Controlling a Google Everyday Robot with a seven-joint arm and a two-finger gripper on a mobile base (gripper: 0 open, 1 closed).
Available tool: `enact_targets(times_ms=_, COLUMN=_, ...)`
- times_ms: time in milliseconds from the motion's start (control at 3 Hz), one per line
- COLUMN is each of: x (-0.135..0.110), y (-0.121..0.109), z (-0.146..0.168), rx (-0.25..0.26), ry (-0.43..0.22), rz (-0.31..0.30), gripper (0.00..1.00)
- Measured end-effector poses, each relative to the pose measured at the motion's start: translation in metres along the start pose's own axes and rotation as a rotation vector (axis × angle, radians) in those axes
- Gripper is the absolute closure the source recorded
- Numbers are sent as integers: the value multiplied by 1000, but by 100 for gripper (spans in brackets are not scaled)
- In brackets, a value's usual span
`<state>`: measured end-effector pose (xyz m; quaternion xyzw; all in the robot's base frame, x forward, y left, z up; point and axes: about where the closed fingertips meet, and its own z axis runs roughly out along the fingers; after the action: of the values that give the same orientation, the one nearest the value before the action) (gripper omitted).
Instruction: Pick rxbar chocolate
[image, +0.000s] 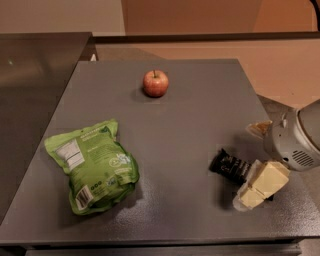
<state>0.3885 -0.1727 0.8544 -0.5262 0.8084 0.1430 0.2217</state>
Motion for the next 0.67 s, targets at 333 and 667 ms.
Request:
enact_targets(times_ms=333, x=6, y=-5, z=1, rx=28, ry=8, rz=8, gripper=0)
enact_targets(times_ms=667, x=13, y=-10, z=1, rx=48, ry=19, rz=19, gripper=0)
